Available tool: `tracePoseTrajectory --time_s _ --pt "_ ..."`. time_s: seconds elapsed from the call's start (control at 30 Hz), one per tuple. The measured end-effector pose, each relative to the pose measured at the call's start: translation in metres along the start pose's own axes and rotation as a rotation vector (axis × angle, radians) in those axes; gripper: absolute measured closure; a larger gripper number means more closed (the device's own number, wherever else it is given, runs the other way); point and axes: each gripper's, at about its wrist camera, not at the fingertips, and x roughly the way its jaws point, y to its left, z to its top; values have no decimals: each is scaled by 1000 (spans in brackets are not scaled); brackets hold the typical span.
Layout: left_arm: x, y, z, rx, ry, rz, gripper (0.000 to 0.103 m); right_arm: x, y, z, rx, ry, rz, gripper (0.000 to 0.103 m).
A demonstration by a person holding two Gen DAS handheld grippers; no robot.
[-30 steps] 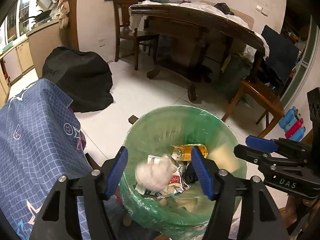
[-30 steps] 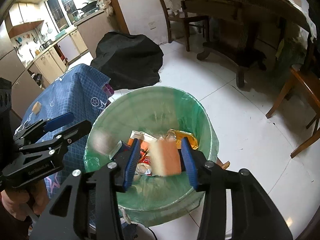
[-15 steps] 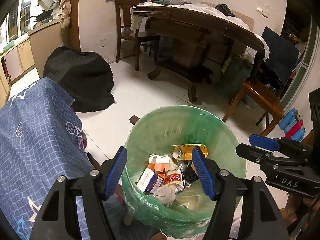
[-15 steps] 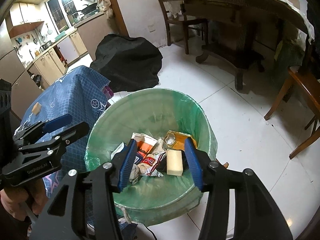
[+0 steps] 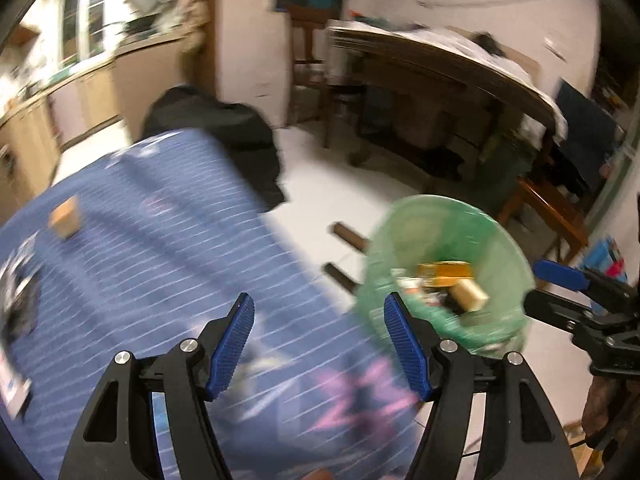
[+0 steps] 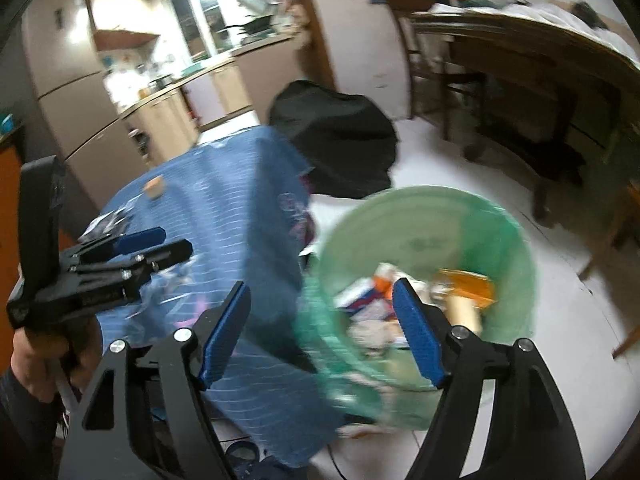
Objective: Collect trash
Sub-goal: 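Move both tools back over the table toward the remaining trash, then grasp the white medicine box with the right tool while the left tool grasps the white packet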
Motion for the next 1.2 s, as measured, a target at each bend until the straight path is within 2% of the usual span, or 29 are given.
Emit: tracePoseTrajectory --time_s 0.2,0.4,0.63,0.73,0.9,1.13,1.2 --pt "-64 112 -37 -157 -40 120 34 18 73 9 -101 13 116 32" --pt "-138 220 -75 -343 -114 252 31 51 162 10 -228 69 232 31" --pt "-192 328 -109 -545 -151 373 29 97 290 -2 -435 150 377 20" --pt "-199 353 -121 -597 -147 384 29 123 345 -6 -515 185 417 19" --pt "-192 366 -125 -613 -134 370 28 173 393 2 -563 213 388 18" --pt "-180 372 -124 -612 -137 346 27 218 419 8 -549 246 341 18" --pt "-176 371 -120 -607 -137 340 27 224 419 8 -545 251 323 26"
